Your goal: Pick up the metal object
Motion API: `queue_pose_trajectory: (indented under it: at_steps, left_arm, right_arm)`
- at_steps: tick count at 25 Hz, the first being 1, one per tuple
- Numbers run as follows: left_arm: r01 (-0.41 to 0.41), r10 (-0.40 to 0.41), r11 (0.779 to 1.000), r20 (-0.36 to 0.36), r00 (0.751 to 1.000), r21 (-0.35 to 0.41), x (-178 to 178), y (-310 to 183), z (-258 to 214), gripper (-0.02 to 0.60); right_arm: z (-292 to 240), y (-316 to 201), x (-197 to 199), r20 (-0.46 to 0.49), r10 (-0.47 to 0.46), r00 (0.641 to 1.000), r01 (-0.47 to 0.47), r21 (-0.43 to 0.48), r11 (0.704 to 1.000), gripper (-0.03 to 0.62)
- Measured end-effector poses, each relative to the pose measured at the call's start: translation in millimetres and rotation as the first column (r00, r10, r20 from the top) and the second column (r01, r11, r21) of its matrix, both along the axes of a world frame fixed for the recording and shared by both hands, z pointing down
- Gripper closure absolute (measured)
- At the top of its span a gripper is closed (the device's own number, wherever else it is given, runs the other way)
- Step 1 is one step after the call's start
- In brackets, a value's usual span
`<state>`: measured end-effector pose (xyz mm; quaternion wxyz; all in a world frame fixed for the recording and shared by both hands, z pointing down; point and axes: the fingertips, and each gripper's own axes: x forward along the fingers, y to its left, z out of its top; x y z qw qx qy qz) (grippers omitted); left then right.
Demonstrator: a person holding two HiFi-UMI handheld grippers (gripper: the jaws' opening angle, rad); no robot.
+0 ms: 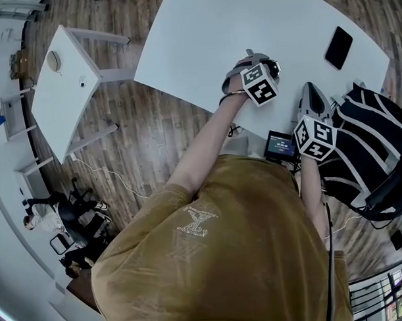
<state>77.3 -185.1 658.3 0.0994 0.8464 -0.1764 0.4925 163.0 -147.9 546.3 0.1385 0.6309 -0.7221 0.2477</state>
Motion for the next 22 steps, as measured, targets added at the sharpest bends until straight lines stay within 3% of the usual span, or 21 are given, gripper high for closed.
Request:
queue_pose_trajectory:
  at_steps: [8, 22]
  left_arm:
    - [0.034, -0.033, 0.999, -0.03, 0.999, 0.043, -6, 6, -6, 0.29]
    - [0.167, -0.129, 0.973, -0.23, 0.964, 0.156, -15, 2, -86, 0.29]
  right_arm:
    - [1, 2, 5, -0.012, 0.009, 1.0, -0.009, 0.001, 1.0, 0.585]
    - [-17, 0, 8, -0.009, 0.032, 0.999, -0.032, 0.041, 0.999, 0.585]
